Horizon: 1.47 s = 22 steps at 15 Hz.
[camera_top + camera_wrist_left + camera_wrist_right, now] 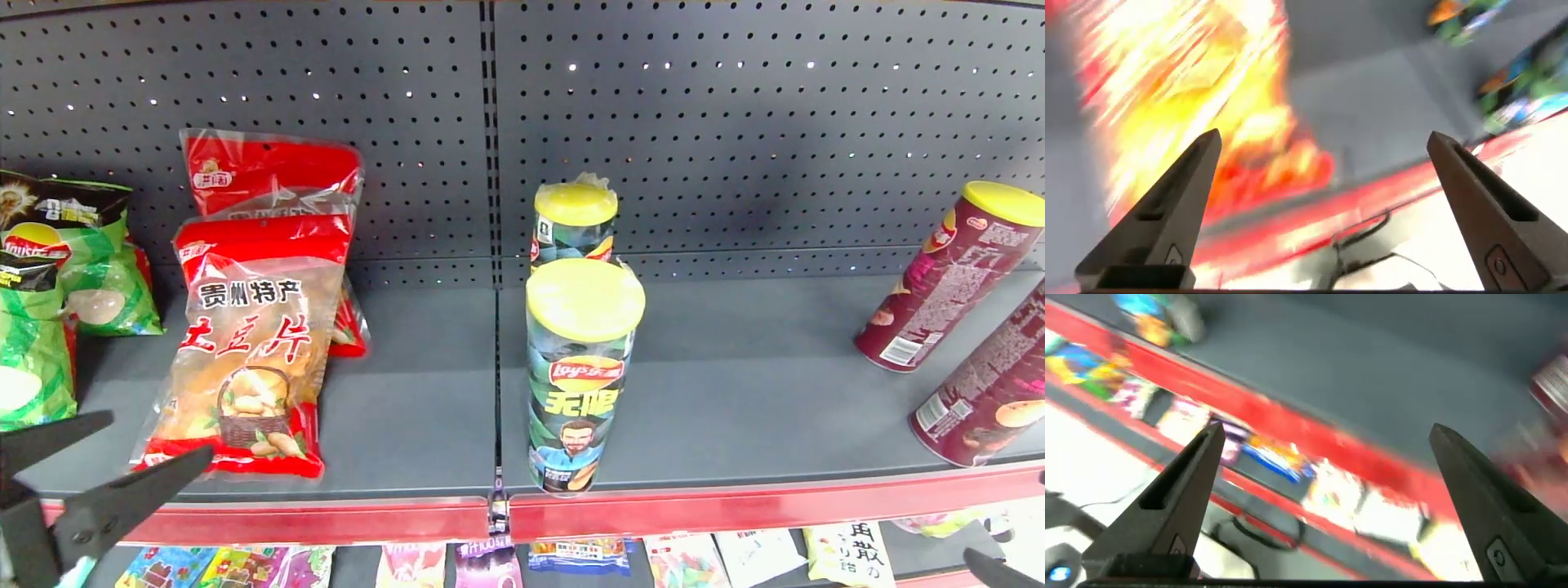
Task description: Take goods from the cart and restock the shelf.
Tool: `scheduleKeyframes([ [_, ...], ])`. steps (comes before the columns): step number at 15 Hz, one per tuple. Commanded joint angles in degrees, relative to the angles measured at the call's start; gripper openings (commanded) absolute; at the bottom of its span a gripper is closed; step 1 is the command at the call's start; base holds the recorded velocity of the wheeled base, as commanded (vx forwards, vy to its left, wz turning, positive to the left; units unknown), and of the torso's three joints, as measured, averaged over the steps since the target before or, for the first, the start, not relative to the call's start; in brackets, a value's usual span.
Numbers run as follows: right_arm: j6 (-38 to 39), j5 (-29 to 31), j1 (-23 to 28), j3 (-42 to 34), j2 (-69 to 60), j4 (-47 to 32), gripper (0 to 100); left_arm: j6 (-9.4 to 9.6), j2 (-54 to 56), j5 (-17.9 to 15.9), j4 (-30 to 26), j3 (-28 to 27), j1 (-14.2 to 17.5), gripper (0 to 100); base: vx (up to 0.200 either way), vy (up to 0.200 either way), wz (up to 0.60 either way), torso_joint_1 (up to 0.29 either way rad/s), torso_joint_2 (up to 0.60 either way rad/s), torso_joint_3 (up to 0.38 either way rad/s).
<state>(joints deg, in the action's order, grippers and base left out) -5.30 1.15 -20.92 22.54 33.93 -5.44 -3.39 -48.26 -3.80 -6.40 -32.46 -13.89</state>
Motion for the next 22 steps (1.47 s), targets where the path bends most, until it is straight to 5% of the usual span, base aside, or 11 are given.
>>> scheduleKeyframes([
  [1,0.1,0.4,8.1,0.9,-8.8,-5.0,100,-1.97,18.1,5.6,-12.3,1.5,1.1,100,0.0,0.0,0.0,0.0,0.0,0.0],
  [4,0.1,0.4,16.0,1.5,-13.1,-11.0,100,-6.54,23.5,9.2,-20.7,1.8,1.5,100,0.0,0.0,0.0,0.0,0.0,0.0],
  [6,0.1,0.3,20.7,0.8,-18.3,-17.6,100,-9.27,26.0,10.3,-25.3,2.7,7.6,100,0.0,0.0,0.0,0.0,0.0,0.0],
  [7,0.1,0.3,21.2,0.2,-21.0,-20.2,100,-9.27,27.7,10.4,-25.3,4.6,9.8,100,0.0,0.0,0.0,0.0,0.0,0.0],
  [11,-0.9,0.7,20.9,-7.2,-33.9,-22.9,100,-8.83,39.6,11.0,-25.4,11.5,10.2,100,0.0,0.0,0.0,0.0,0.0,0.0],
  [15,-1.0,1.7,20.9,-7.9,-33.8,-22.6,100,-4.52,44.0,10.1,-16.3,18.5,10.5,100,0.0,0.0,0.0,0.0,0.0,0.0],
  [16,-1.3,2.0,20.9,-8.7,-33.8,-20.5,100,1.54,44.0,4.1,-3.6,25.5,10.5,100,0.0,0.0,0.0,0.0,0.0,0.0],
  [17,-1.2,1.8,20.9,-10.9,-33.8,-15.2,100,4.27,44.0,2.7,3.8,30.7,10.5,100,0.0,0.0,0.0,0.0,0.0,0.0],
  [18,-0.6,1.8,20.9,-15.6,-33.8,-6.3,100,5.06,44.2,2.5,7.4,32.5,10.9,100,0.0,0.0,0.0,0.0,0.0,0.0],
  [19,0.7,1.5,20.9,-21.1,-33.8,5.9,100,3.48,44.5,2.7,5.8,32.2,11.5,100,0.0,0.0,0.0,0.0,0.0,0.0],
  [22,1.8,-1.7,20.8,-21.7,-33.8,7.4,100,2.77,47.6,2.7,6.2,32.3,13.2,100,0.0,0.0,0.0,0.0,0.0,0.0],
])
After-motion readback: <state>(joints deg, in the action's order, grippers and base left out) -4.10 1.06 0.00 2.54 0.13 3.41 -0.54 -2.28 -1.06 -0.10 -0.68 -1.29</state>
